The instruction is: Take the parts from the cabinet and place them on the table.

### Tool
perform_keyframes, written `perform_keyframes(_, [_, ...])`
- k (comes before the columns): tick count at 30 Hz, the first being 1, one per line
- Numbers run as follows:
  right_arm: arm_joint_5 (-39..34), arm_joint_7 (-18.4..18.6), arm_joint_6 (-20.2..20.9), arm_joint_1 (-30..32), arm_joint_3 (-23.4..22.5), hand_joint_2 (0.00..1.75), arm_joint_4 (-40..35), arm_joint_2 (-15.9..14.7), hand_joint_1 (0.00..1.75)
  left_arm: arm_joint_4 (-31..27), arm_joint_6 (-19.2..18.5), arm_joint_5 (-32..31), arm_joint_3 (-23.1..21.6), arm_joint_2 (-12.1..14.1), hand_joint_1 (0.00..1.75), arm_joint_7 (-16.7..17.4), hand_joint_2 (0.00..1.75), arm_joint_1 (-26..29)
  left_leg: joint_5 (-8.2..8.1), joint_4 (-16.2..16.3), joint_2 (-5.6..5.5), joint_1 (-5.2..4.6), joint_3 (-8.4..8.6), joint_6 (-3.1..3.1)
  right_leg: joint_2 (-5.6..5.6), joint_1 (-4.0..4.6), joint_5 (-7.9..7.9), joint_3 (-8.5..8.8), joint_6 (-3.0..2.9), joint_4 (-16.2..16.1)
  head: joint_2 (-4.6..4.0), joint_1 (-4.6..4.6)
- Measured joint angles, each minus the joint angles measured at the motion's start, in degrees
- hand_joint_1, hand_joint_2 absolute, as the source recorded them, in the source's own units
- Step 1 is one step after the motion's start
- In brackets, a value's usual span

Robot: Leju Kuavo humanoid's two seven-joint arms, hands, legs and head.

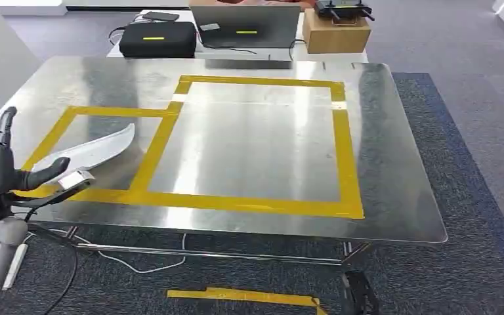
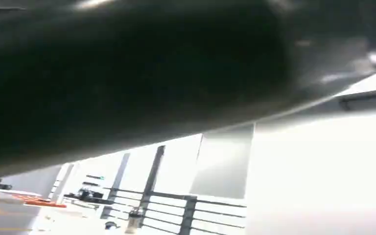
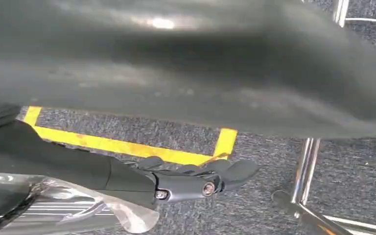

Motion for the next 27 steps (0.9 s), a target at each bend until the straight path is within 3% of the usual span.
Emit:
perform_keyframes(6, [0.0,-0.28,-0.02,0.02,-0.24,0.0,0.0,0.04,0.0,-8.83,0.0,-0.97,0.22,-1.09,0.0,-0.04,0.0,0.23,0.0,0.0,0.0,0.0,0.0,0.0,-0.01,0.01,0.0,0.0,0.0,0.0,0.0,0.02])
perform_keyframes(12, [0.02,-0.31,-0.15,0.16,-0.85,0.0,0.02,0.44,0.0,-14.38,0.0,-1.49,0.15,-1.22,0.0,0.74,0.0,0.22,-0.34,0.45,-0.01,-0.13,-0.06,0.49,-0.01,-0.13,-0.01,0.1,0.27,-0.04,0.0,0.0])
perform_keyframes(15, [0.09,-0.31,-0.26,0.16,-0.94,0.0,0.04,0.59,0.0,-15.71,0.0,-1.56,0.2,-1.2,0.0,0.77,0.0,0.22,-0.54,0.64,-0.01,-0.29,-0.09,0.92,-0.03,-0.28,-0.04,0.24,0.61,-0.09,0.0,0.0])
perform_keyframes(17, [0.15,-0.31,-0.37,0.11,-0.98,0.0,0.04,0.74,0.0,-16.65,0.0,-1.62,0.37,-0.83,0.0,0.79,0.0,0.23,-0.15,-0.3,0.01,-0.14,0.34,1.41,-0.02,-0.13,-0.02,0.64,1.2,-0.49,0.0,-0.02])
perform_keyframes(18, [0.15,-0.33,-0.37,0.2,-1.03,0.0,0.04,0.74,0.0,-16.98,0.0,-1.66,0.41,-0.79,0.0,0.79,0.0,0.26,0.27,-1.19,0.18,0.2,1.04,1.57,-0.07,-0.21,-0.65,0.22,1.29,0.08,0.0,0.02])
perform_keyframes(19, [0.17,-0.35,-0.39,0.19,-1.03,0.0,0.07,0.74,0.0,-17.2,0.02,-1.66,0.41,-0.76,0.0,0.81,0.0,0.23,0.66,-1.43,0.31,0.3,1.26,1.9,-0.2,-0.16,-2.59,-0.53,1.44,2.09,0.0,0.29])
perform_keyframes(21, [0.18,-0.35,-0.39,0.18,-1.05,0.0,0.09,0.74,0.0,-17.33,0.02,-1.93,0.46,-0.68,0.0,0.92,0.0,0.72,0.73,-1.35,0.34,0.31,1.09,1.94,-0.24,-0.43,-7.55,-4.5,1.7,11.13,0.0,0.42])
perform_keyframes(22, [0.18,-0.35,-0.41,0.29,-1.07,0.0,0.11,0.74,0.0,-17.33,0.02,-2.32,0.46,-0.57,0.0,0.99,0.0,1.17,0.74,-1.33,0.35,0.3,0.96,1.93,-0.25,-0.54,-9.04,-6.3,1.88,15.1,0.0,0.35])
perform_keyframes(23, [0.2,-0.35,-0.42,0.44,-1.07,0.0,0.13,0.74,0.0,-17.35,0.02,-2.45,0.46,-0.44,0.0,1.03,0.0,1.58,0.76,-1.24,0.36,0.32,0.84,1.9,-0.26,-0.59,-8.98,-7.0,2.03,16.7,0.0,0.42])
perform_keyframes(24, [0.2,-0.35,-0.48,0.55,-1.07,0.0,0.15,0.74,0.0,-17.35,0.02,-2.45,0.5,-0.31,0.0,1.12,0.0,1.94,0.77,-1.12,0.36,0.42,0.73,1.85,-0.31,-0.69,-7.63,-6.34,2.13,15.62,0.0,0.39])
perform_keyframes(25, [0.22,-0.35,-0.55,0.57,-1.07,0.0,0.2,0.74,0.0,-17.46,0.02,-2.43,0.61,-0.15,0.0,1.12,0.0,2.25,0.74,-0.94,0.35,0.51,0.59,1.78,-0.38,-0.84,-5.42,-4.55,2.26,12.29,0.0,0.39])
perform_keyframes(27, [0.22,-0.26,-0.74,0.46,-1.09,0.0,0.22,0.74,0.0,-17.68,0.02,-2.23,0.74,0.22,0.0,1.12,0.0,2.54,0.63,-0.39,0.26,0.72,0.34,1.04,-0.42,-1.32,-1.22,1.41,2.53,1.64,0.0,0.42])
